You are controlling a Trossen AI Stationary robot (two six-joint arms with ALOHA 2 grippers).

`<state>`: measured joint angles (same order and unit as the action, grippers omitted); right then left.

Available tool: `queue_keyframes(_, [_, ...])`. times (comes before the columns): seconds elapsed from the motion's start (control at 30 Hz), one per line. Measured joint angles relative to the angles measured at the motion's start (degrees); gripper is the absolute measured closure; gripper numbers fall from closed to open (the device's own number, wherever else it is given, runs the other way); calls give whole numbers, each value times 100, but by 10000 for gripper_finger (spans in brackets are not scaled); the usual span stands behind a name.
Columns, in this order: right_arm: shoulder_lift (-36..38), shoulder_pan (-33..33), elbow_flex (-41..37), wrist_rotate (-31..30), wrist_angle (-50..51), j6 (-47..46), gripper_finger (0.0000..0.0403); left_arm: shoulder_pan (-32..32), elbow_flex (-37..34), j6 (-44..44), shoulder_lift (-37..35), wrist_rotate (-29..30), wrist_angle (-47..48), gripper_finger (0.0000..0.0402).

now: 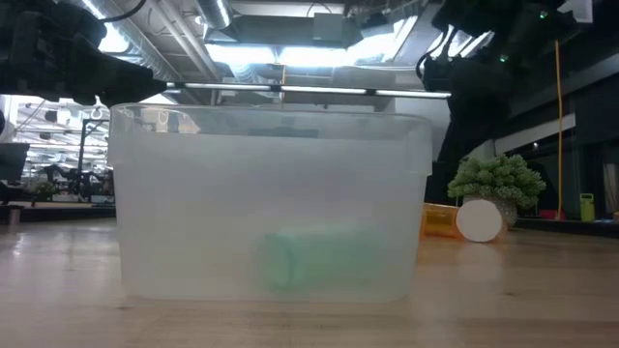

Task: Pick and place medicine bottles into bin by pill shape (circle, oval)
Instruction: Put the large orange pill bottle into the red bin

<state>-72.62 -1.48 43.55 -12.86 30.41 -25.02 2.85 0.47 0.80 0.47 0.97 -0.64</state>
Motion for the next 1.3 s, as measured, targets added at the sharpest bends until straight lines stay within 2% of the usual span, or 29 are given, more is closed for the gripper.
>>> queue_keyframes(0.07, [1, 0, 0, 0, -81, -79, 215, 0, 1, -3, 0, 0, 1, 228])
queue_keyframes(0.17, [2, 20, 0, -14, -140, -736, 213, 0, 0, -3, 0, 0, 2, 228])
queue_keyframes(0.3, [-8, 52, 0, -58, -109, -1385, 192, 0, 0, -3, 1, 0, 2, 228])
queue_keyframes(0.5, [-321, 49, 1, -679, -200, -1525, 141, 0, 0, -3, 0, 0, 2, 228])
queue_keyframes(0.57, [-431, 52, 2, -704, -260, -1510, 133, 0, 2, -3, 2, 0, 2, 228])
queue_keyframes(0.63, [-532, 48, 0, -633, -277, -1667, 131, 0, 1, -3, 0, 0, 2, 228])
queue_keyframes(0.77, [-783, 70, 2, -20, -325, -1982, 131, 0, 0, -3, 0, 0, 2, 228])
queue_keyframes(1.03, [-1282, 271, 2, -129, -375, -1852, 131, 0, 2, -3, 2, 0, 2, 228])
queue_keyframes(1.2, [-1638, 525, 2, 304, -556, -1774, 131, 0, 2, -3, 0, 0, 2, 228])
queue_keyframes(1.3, [-1819, 603, 2, 348, -638, -1667, 131, 0, 1, -3, 0, 0, 2, 228])
